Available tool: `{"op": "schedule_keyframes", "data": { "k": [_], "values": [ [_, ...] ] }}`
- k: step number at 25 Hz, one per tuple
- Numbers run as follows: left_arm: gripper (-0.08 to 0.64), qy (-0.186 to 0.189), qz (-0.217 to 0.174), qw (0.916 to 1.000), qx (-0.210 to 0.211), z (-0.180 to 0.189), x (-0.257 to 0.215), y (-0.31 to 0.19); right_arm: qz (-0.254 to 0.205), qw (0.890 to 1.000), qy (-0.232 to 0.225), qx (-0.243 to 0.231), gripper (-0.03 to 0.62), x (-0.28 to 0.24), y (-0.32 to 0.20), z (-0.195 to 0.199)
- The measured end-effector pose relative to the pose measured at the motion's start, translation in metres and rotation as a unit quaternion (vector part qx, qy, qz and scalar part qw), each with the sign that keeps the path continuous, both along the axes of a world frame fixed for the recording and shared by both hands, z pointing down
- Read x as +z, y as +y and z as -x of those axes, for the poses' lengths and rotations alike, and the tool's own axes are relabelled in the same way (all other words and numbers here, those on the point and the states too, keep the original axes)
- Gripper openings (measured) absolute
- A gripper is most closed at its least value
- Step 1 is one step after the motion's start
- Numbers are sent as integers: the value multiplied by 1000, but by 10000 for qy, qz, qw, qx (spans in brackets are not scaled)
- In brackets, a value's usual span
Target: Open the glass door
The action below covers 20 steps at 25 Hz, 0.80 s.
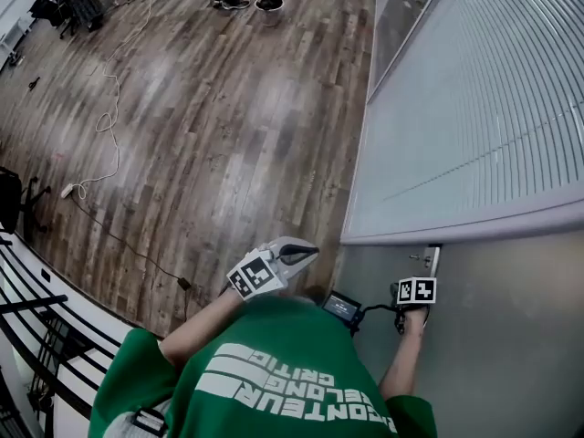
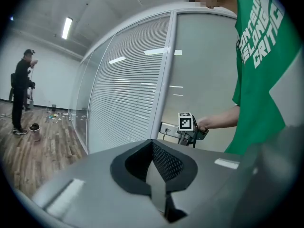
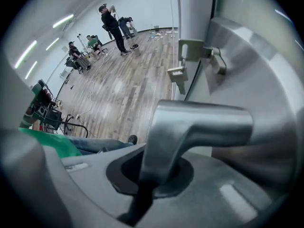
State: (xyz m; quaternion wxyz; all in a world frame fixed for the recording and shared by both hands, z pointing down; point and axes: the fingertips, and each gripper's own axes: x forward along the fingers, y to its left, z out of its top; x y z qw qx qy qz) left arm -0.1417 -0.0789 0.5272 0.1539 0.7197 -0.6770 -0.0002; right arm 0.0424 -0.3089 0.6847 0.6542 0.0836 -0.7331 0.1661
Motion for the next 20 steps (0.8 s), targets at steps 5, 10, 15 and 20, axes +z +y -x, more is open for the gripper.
{"op": "schedule_keyframes", "data": {
  "k": [5, 10, 15, 20],
  "values": [
    [15, 2, 52, 9999, 111, -5, 7, -17, -166, 9993, -327, -6, -6, 5, -5, 6],
    [15, 34, 73, 9997, 212, -9, 8, -25, -288, 9979, -574, 19, -6, 5, -6, 10],
    [15, 55, 127, 9996, 255, -12, 15, -25, -544, 9931, -1037, 40, -6, 9, -10, 16],
    [15, 68, 148, 9996, 242, -13, 18, -23, -941, 9782, -1852, -33, -6, 9, -12, 36]
  ]
}}
